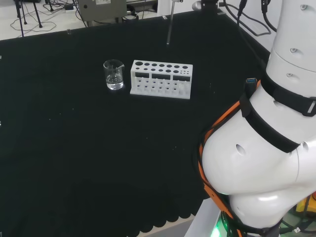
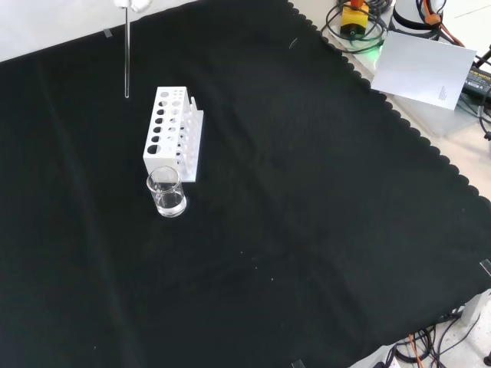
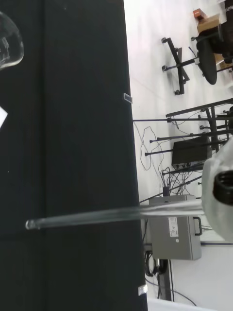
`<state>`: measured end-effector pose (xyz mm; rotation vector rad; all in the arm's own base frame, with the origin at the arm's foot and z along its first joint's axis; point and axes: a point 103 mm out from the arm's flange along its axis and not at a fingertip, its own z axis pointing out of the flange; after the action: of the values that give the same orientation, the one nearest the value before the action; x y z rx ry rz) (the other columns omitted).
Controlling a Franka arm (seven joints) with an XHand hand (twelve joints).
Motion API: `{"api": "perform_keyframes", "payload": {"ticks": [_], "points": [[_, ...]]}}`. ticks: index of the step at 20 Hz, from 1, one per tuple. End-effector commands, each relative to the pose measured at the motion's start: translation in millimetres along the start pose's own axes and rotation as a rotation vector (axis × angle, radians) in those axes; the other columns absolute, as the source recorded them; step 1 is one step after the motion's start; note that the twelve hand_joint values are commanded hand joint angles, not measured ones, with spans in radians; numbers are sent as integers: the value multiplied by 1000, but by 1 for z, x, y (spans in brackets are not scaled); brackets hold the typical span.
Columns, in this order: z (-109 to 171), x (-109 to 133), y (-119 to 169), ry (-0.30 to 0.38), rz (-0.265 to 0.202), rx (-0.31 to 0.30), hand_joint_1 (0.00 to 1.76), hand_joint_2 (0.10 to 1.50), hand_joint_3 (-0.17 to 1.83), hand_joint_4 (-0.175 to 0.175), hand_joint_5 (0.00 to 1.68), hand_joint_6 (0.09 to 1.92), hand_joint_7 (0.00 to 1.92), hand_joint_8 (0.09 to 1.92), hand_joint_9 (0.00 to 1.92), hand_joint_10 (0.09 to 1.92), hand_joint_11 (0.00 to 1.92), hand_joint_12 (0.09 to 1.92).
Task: Put the glass rod back on the white test tube rack.
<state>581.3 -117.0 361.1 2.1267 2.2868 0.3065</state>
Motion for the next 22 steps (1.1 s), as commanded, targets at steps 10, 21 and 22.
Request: {"api": "perform_keyframes", "payload": {"ticks": [10, 21, 22], "points": [[-9, -17, -20, -10, 52, -14, 1297, 1049, 3, -175, 1191, 328, 1138, 1069, 1720, 722, 1346, 825], [-8, 10, -41, 3, 43, 0, 1297, 1049, 2, -175, 1191, 328, 1137, 1070, 1720, 722, 1345, 825], [-7, 11, -41, 5, 43, 0, 1297, 1049, 2, -175, 1191, 328, 1137, 1070, 1720, 722, 1345, 825]]}}
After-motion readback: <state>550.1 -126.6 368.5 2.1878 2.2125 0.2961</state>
